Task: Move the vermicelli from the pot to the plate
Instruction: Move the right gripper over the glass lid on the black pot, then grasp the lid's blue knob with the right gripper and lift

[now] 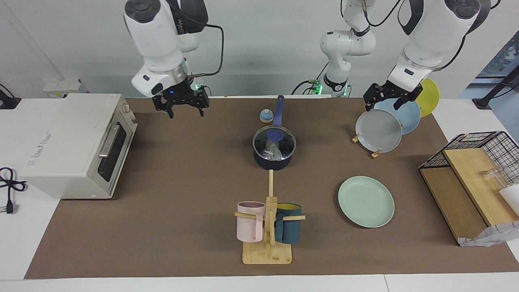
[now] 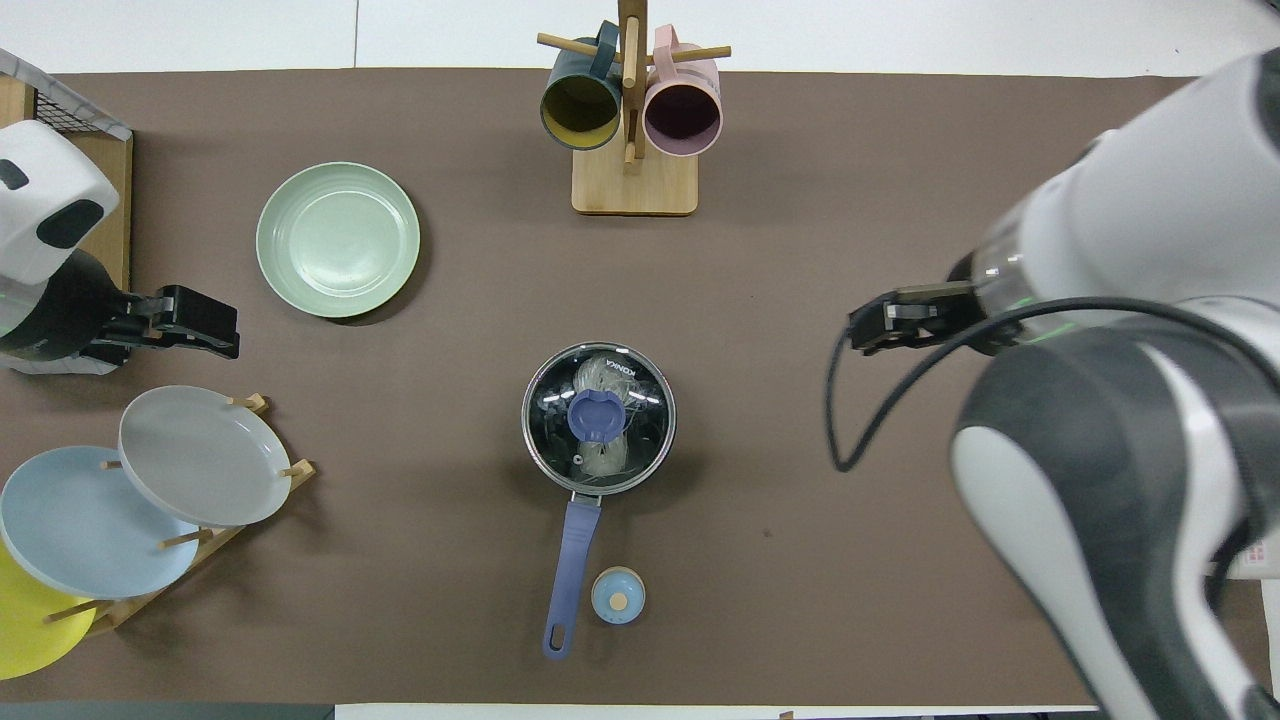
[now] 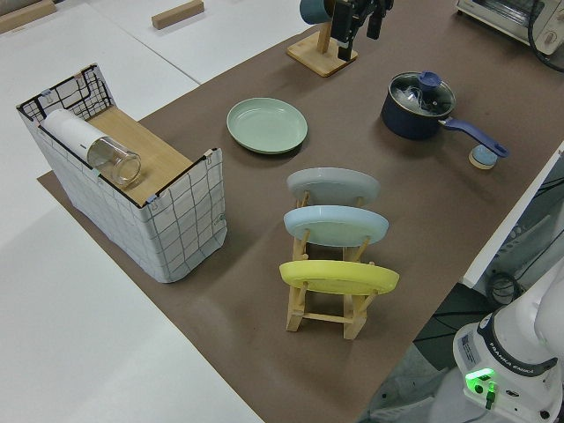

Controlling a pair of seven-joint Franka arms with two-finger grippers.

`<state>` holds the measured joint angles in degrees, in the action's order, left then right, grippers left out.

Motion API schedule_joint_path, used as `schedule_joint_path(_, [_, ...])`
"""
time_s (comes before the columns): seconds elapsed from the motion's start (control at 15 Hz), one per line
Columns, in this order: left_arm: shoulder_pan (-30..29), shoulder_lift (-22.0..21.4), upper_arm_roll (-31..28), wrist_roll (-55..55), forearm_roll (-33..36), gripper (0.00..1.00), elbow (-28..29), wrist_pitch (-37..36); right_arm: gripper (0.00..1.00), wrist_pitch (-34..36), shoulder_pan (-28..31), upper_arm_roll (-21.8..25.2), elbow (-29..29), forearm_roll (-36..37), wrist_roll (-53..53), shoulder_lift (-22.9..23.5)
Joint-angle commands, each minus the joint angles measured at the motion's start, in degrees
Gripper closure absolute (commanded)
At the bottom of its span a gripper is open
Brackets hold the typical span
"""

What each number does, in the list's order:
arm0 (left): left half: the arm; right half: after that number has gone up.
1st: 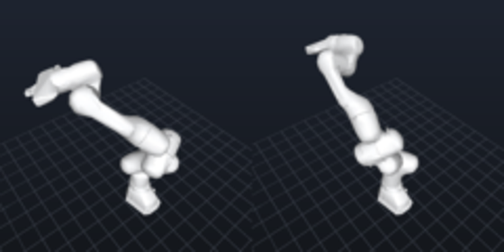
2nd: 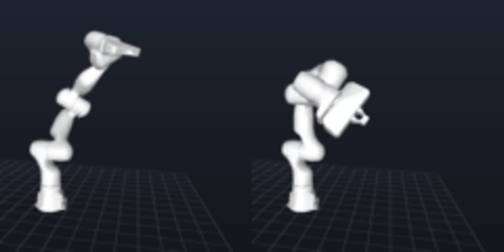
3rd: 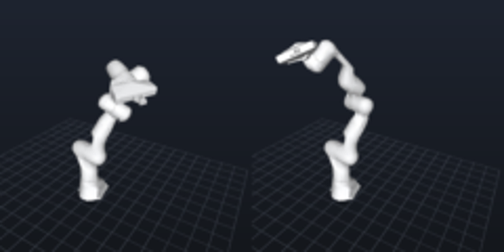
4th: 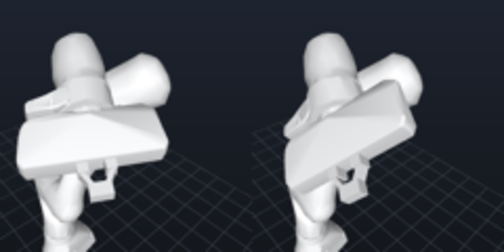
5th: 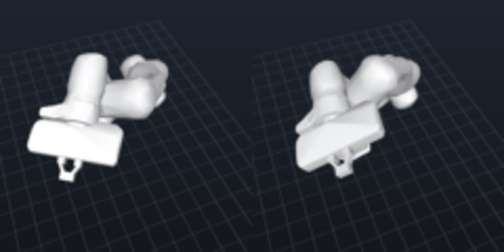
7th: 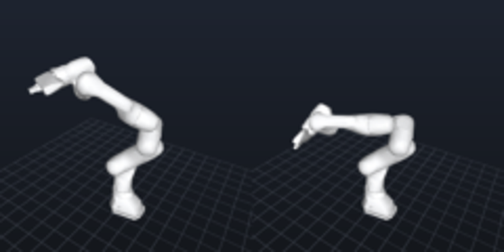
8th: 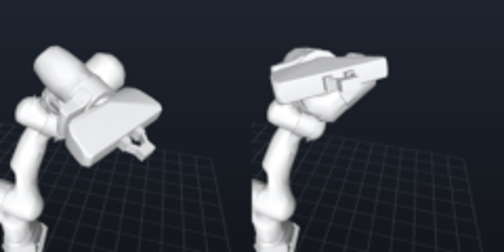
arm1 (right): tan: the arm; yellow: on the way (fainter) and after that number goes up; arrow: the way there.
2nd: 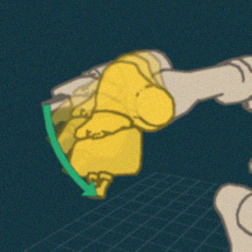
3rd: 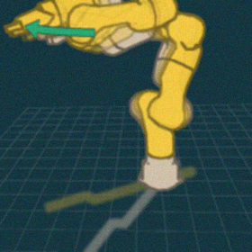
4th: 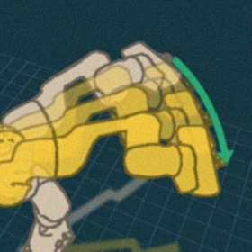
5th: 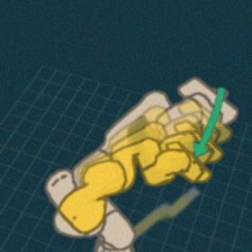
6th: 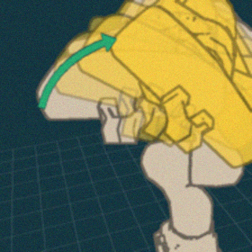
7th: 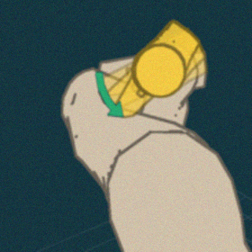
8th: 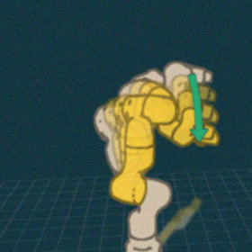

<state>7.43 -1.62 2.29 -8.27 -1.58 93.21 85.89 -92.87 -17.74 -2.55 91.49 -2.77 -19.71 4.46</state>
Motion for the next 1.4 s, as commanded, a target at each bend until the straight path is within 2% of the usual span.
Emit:
schedule_joint_path(0.0, [0.4,-0.6,-0.6,-0.5,-0.5,0.0,-0.1,-0.6,0.0,-0.6,-7.9,0.1,-8.0,0.7,-8.0,8.9])
schedule_joint_path(0.07, [0.4,-0.6,-0.5,-0.5,-0.5,0.0,-0.1,-0.6,0.0,-1.3,-10.2,0.1,-8.0,1.4,-10.7,10.2])
schedule_joint_path(0.2, [0.4,-0.6,-0.5,-0.5,-0.5,0.0,-0.1,-0.6,0.0,-7.9,-12.5,-0.1,-7.0,0.8,-16.7,11.3])
schedule_joint_path(0.33, [0.4,-0.6,-0.5,-0.5,-0.5,0.0,-0.1,-0.6,0.0,-9.1,-16.3,-0.1,-7.5,1.4,-20.0,13.0])
schedule_joint_path(0.73, [0.4,-0.6,-0.5,-0.5,-0.5,0.0,-0.1,-0.6,0.0,-13.1,-19.9,-0.1,-6.6,1.4,-23.9,16.0])
schedule_joint_path(1.13, [0.4,-0.6,-0.5,-0.5,-0.5,0.0,-0.1,-0.6,0.0,-17.5,-20.2,-0.1,-1.1,1.4,-23.9,15.7])
schedule_joint_path(1.33, [0.4,-0.6,-0.5,-0.5,-0.5,0.0,-0.2,-0.6,0.0,-22.2,-20.8,-0.2,3.6,1.4,-23.8,14.7])
